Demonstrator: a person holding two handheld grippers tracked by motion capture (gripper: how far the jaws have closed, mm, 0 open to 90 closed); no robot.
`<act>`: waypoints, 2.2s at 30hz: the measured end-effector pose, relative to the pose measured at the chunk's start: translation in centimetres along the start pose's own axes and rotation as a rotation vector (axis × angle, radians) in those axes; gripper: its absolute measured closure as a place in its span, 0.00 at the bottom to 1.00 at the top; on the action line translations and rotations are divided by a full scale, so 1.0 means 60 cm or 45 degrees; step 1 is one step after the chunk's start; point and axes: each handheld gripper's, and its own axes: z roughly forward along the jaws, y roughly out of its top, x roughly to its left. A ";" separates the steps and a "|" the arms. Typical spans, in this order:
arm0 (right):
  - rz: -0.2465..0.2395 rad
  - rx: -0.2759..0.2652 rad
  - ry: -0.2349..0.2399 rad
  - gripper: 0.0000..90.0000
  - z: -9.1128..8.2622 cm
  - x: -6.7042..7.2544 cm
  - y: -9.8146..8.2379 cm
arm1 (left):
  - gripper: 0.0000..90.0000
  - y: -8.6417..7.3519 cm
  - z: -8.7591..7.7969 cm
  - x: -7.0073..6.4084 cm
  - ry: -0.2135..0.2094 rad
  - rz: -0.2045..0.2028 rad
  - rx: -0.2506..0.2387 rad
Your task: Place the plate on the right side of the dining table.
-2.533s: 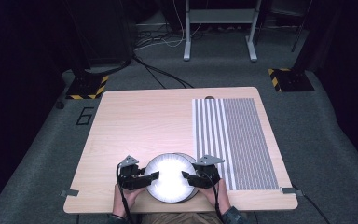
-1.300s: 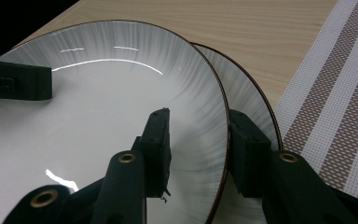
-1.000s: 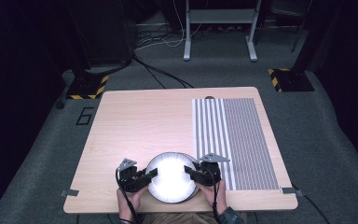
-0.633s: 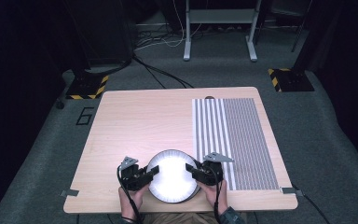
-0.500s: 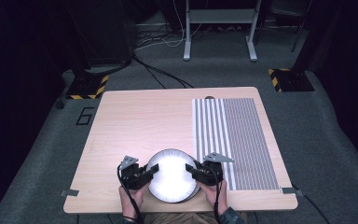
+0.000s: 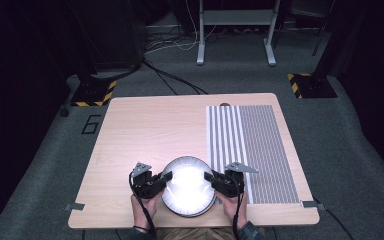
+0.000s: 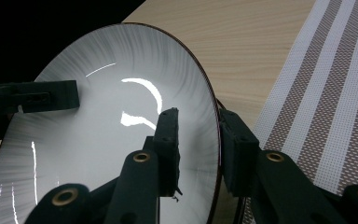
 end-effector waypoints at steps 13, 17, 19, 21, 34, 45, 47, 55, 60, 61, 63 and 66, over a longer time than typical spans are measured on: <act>0.009 -0.035 -0.030 0.91 -0.013 -0.001 0.007 | 0.83 0.013 -0.002 -0.005 -0.047 0.010 -0.020; 0.017 -0.055 -0.025 0.91 -0.020 -0.002 0.010 | 0.82 0.016 0.000 -0.007 -0.071 0.012 -0.014; 0.003 -0.072 -0.034 0.91 -0.024 0.000 0.013 | 0.82 0.018 0.001 -0.009 -0.079 0.020 -0.017; -0.013 -0.080 -0.046 0.91 -0.028 0.002 0.016 | 0.81 0.020 0.000 -0.011 -0.089 0.021 -0.020; -0.045 -0.115 -0.076 0.90 -0.049 0.012 0.031 | 0.81 0.036 -0.005 -0.024 -0.115 0.050 -0.057; -0.065 -0.151 -0.098 0.90 -0.069 0.011 0.047 | 0.81 0.049 0.002 -0.040 -0.145 0.061 -0.073; -0.069 -0.156 -0.100 0.90 -0.072 0.010 0.049 | 0.81 0.053 0.003 -0.043 -0.153 0.066 -0.069; -0.067 -0.166 -0.121 0.90 -0.087 0.002 0.055 | 0.81 0.063 0.015 -0.056 -0.174 0.088 -0.063; -0.066 -0.180 -0.132 0.90 -0.098 -0.003 0.060 | 0.81 0.069 0.022 -0.065 -0.191 0.093 -0.063; -0.063 -0.184 -0.135 0.90 -0.100 -0.005 0.061 | 0.81 0.071 0.023 -0.066 -0.193 0.094 -0.063; -0.059 -0.186 -0.137 0.90 -0.104 -0.007 0.064 | 0.80 0.074 0.026 -0.070 -0.197 0.103 -0.059; -0.058 -0.194 -0.145 0.90 -0.110 -0.010 0.068 | 0.80 0.079 0.030 -0.075 -0.205 0.111 -0.055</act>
